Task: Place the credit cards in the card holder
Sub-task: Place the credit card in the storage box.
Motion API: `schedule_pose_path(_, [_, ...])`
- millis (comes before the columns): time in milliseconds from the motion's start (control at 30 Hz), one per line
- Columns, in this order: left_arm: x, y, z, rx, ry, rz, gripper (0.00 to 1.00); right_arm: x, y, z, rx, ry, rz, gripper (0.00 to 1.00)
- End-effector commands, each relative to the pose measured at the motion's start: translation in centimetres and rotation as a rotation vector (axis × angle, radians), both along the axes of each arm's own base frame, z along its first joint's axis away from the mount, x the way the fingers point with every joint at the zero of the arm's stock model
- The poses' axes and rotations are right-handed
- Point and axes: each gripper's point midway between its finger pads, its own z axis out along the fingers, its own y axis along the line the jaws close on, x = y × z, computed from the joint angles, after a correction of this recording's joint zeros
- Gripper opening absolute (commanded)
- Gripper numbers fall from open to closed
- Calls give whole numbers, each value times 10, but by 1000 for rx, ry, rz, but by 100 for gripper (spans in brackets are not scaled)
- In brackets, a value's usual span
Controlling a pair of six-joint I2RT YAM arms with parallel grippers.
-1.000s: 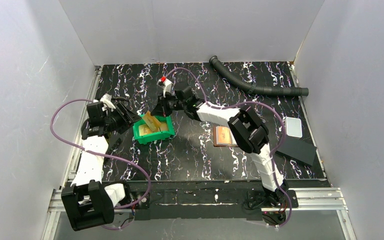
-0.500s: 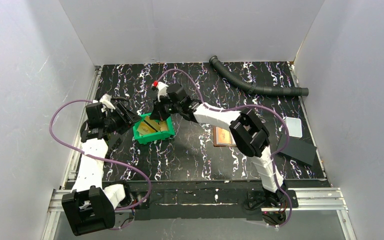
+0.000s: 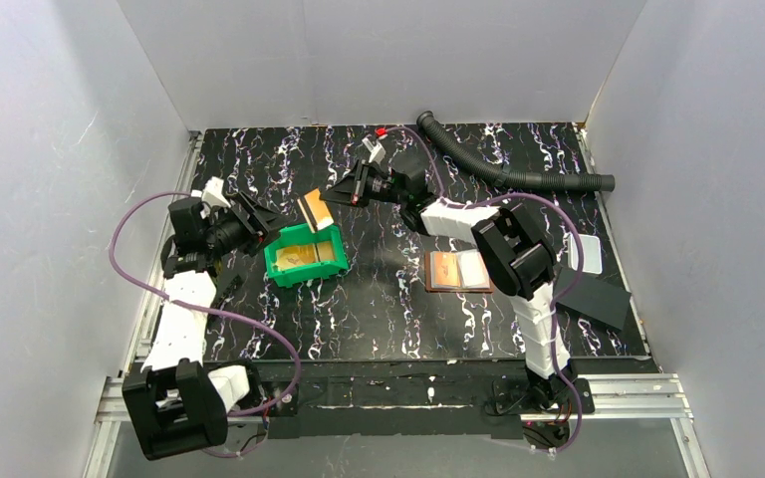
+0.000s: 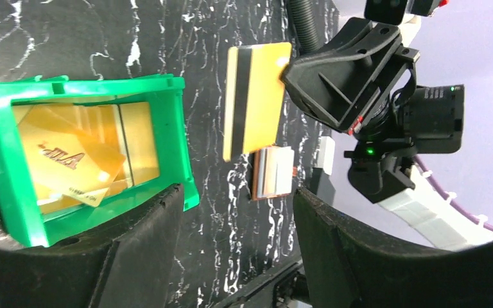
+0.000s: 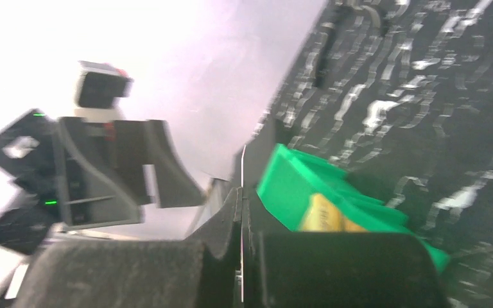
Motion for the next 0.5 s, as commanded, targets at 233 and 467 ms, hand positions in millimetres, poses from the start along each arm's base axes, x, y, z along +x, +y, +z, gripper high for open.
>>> schedule_pose_path(233, [13, -25, 42, -249, -117, -101, 61, -40, -14, 117, 399, 58, 113, 1])
schedule_pose_path(467, [11, -31, 66, -279, -217, -114, 59, -43, -18, 125, 412, 56, 109, 1])
